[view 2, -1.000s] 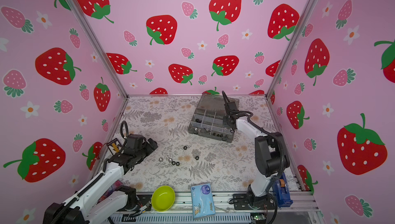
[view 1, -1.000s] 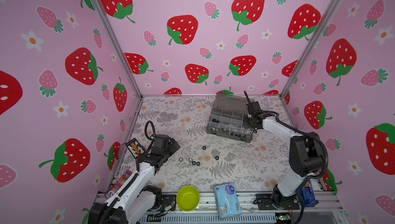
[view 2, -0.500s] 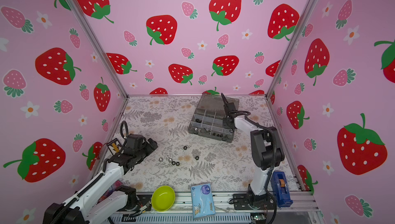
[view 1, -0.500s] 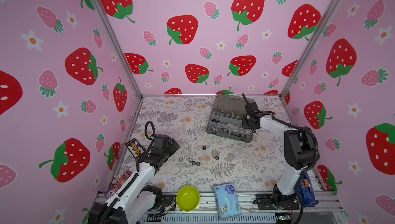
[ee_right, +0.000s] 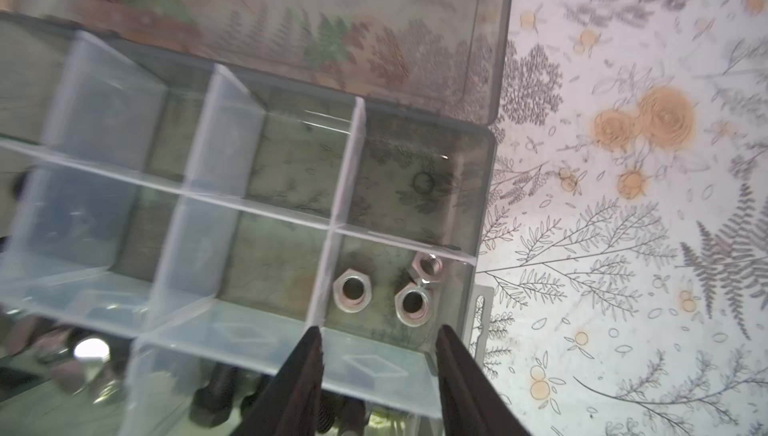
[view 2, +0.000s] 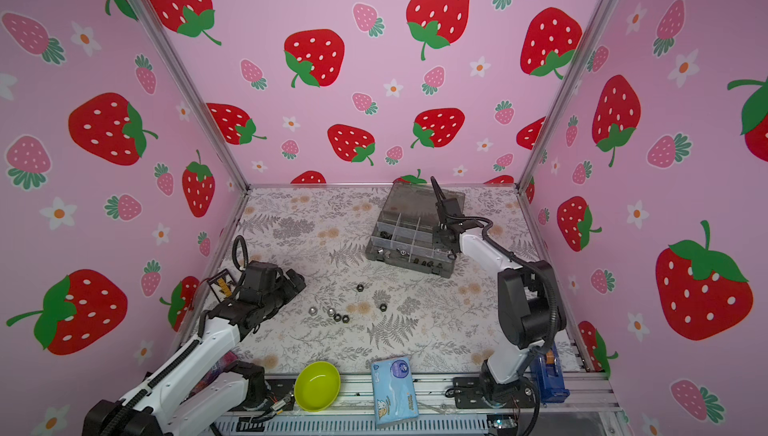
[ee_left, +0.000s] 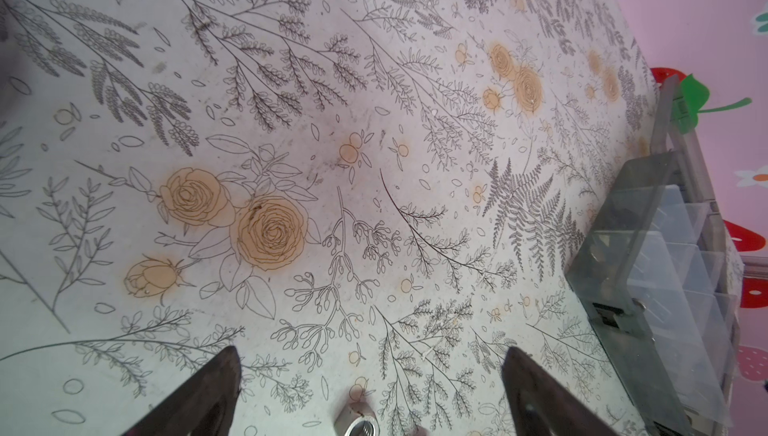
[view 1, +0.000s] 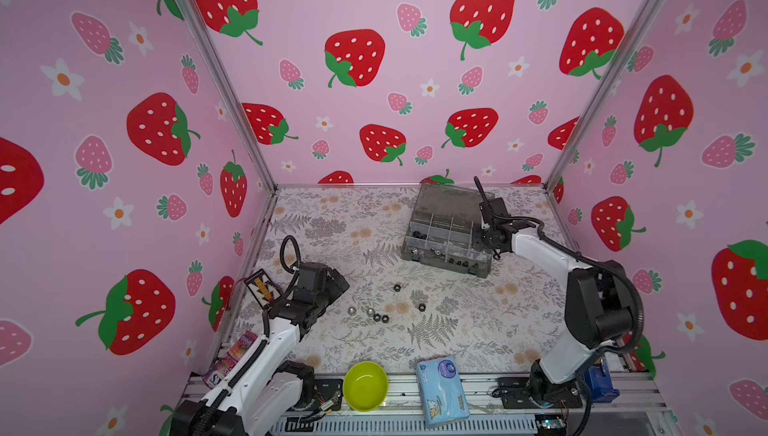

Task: Sort the screws and nuts into containers
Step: 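Move the right gripper back to the nuts and grasp another silver hex nut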

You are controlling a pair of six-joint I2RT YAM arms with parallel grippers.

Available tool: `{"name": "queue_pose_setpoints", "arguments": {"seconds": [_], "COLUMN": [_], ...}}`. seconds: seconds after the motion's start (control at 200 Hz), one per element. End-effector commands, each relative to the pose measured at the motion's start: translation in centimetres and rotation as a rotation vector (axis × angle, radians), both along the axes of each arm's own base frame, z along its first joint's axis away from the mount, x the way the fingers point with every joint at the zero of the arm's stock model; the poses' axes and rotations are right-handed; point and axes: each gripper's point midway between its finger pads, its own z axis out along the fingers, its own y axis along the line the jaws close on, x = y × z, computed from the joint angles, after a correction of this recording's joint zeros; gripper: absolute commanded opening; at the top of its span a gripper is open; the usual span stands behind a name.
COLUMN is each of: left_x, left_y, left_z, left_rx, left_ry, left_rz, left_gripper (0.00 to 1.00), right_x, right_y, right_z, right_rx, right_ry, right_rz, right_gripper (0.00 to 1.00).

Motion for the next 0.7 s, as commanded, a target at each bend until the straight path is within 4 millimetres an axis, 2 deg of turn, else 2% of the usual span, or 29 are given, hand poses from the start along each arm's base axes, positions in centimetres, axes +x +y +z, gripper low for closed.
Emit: {"name": "queue_pose_setpoints", "arguments": {"seconds": [0.0,0.12,0.23,0.33,0.495,0.695], "left_x": [-0.4,-0.9,-1.3,-1.9,-3.0,-3.8], "left_y": [1.0,1.7,2.5,3.8,5.5,6.5], "left_z": [0.2,-0.1,-0.2,-0.5,-1.0,-0.6], "left_rx": [0.022,0.033,0.051,0.052,0.017,0.010], "left_ry": [0.011,0.020,0.025,0.051,0.054,0.019], "left_rz": [0.061,0.096,0.114,0.157,0.233,0.283], "left_gripper": [0.99,0.99,0.99,0.99,0.99,0.99], "right_x": [-3.0,-7.0,-11.3,-15.2,-20.1,-23.5], "right_y": [4.2,10.2,15.7,19.7,23.8,26.3], "right_z": [2.0,2.3,1.3,0.3,-1.6,-4.8], "right_rx": [0.030,0.052,0.084,0.103,0.074,-0.049], "right_ry": [-0.033,-0.033,0.008,0.047,0.103,0.151], "right_rz": [0.104,0.250,0.400,0.523,0.675,0.797], "right_gripper": [0.46,0.46,0.46,0.46,0.48,0.50]}}
